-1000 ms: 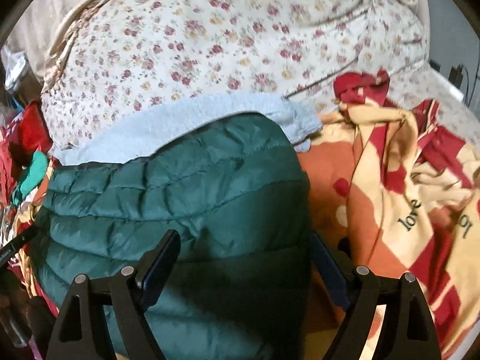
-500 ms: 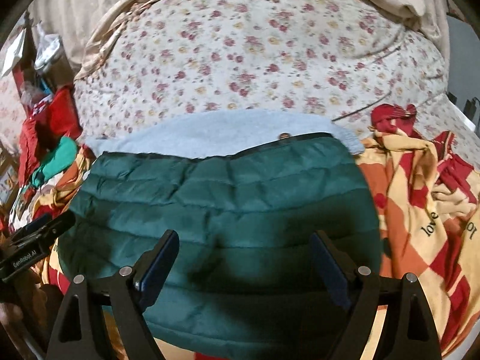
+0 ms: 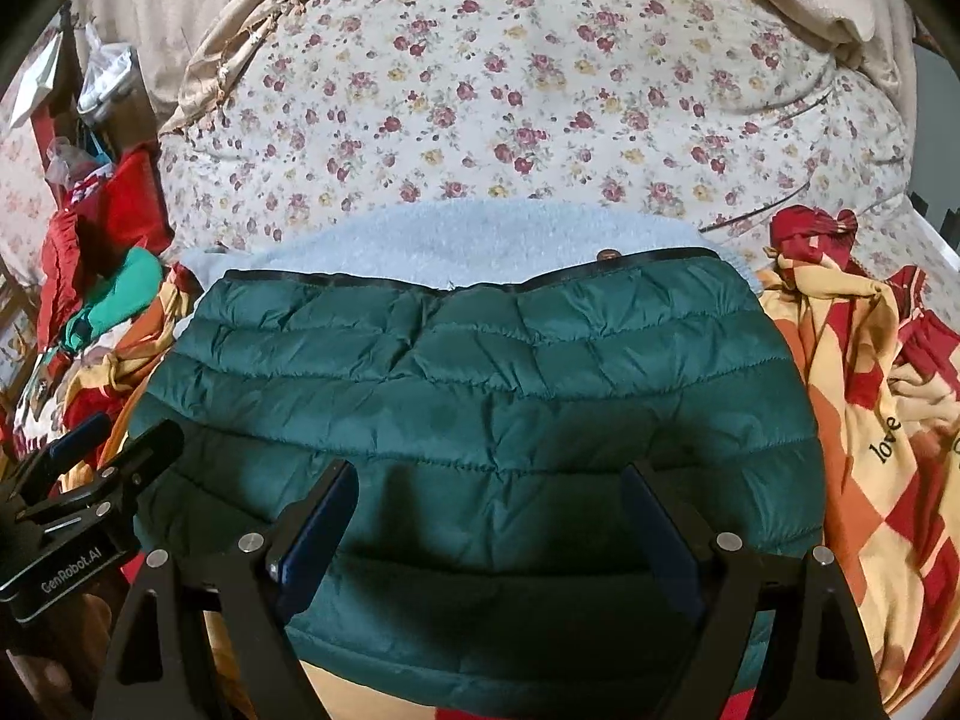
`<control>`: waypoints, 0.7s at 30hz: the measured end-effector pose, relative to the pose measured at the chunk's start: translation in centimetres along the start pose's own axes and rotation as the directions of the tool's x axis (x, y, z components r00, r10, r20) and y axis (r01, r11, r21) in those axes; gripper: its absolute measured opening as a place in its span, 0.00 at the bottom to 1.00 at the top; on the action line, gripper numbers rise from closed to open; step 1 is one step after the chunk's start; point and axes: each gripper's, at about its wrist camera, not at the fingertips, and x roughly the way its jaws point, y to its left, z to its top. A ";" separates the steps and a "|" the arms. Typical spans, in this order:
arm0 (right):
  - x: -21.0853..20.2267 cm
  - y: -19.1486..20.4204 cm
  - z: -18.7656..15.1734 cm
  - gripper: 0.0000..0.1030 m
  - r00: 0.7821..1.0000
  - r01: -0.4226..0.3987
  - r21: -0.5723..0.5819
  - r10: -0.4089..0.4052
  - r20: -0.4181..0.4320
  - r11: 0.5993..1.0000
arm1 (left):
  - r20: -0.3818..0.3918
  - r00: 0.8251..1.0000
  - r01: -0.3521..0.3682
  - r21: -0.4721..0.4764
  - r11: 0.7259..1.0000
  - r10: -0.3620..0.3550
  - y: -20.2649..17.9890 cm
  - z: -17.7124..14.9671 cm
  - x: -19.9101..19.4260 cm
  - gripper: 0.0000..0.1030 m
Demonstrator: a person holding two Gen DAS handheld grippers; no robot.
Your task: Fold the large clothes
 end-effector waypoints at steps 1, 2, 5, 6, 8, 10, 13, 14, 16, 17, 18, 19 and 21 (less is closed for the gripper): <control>0.0 0.0 0.0 0.85 1.000 0.005 0.002 -0.005 0.000 1.000 | -0.001 1.000 0.000 0.000 1.000 0.000 -0.1 0.0 0.0 0.93; 0.0 0.0 0.0 0.85 1.000 0.009 0.004 -0.009 0.001 1.000 | -0.003 1.000 0.000 0.000 1.000 0.000 -0.1 -0.1 0.1 0.93; 0.0 -0.1 -0.1 0.85 1.000 0.012 0.006 -0.012 0.002 1.000 | -0.006 1.000 -0.002 -0.003 1.000 0.002 -0.1 0.0 0.1 0.93; 0.0 0.0 -0.1 0.85 1.000 0.015 0.004 -0.015 0.004 1.000 | -0.007 1.000 -0.005 -0.003 1.000 0.004 -0.2 0.0 0.2 0.93; 0.0 -0.1 -0.1 0.85 1.000 0.022 0.002 -0.022 0.003 1.000 | -0.005 1.000 -0.010 -0.001 1.000 0.010 -0.2 0.0 0.2 0.93; 0.0 -0.2 -0.2 0.85 1.000 0.024 0.003 -0.024 0.006 1.000 | 0.002 1.000 -0.018 0.003 1.000 0.018 -0.1 0.1 0.3 0.93; -0.1 -0.3 -0.3 0.85 1.000 0.024 0.008 -0.024 0.007 1.000 | 0.009 1.000 -0.029 0.006 1.000 0.029 0.0 0.2 0.3 0.93; -0.1 -0.3 -0.3 0.85 1.000 0.025 0.008 -0.025 0.006 1.000 | 0.008 1.000 -0.028 0.004 1.000 0.028 0.1 0.2 0.3 0.93; -0.1 -0.3 -0.3 0.85 1.000 0.027 0.008 -0.027 0.007 1.000 | 0.009 0.999 -0.030 0.001 1.000 0.030 0.1 0.2 0.3 0.93; -0.1 -0.4 -0.3 0.85 1.000 0.029 0.007 -0.029 0.006 1.000 | 0.010 0.999 -0.032 -0.002 1.000 0.032 0.2 0.2 0.3 0.93; -0.1 -0.4 -0.4 0.85 0.999 0.032 0.006 -0.032 0.006 0.999 | 0.011 0.999 -0.031 -0.005 1.000 0.031 0.3 0.3 0.3 0.93; -0.1 -0.4 -0.5 0.85 0.999 0.035 0.005 -0.035 0.006 0.999 | 0.010 1.000 -0.029 -0.010 1.000 0.029 0.4 0.4 0.4 0.93; -0.1 -0.3 -0.6 0.85 0.999 0.039 0.002 -0.039 0.005 0.999 | 0.008 1.000 -0.029 -0.014 0.999 0.029 0.6 0.5 0.5 0.93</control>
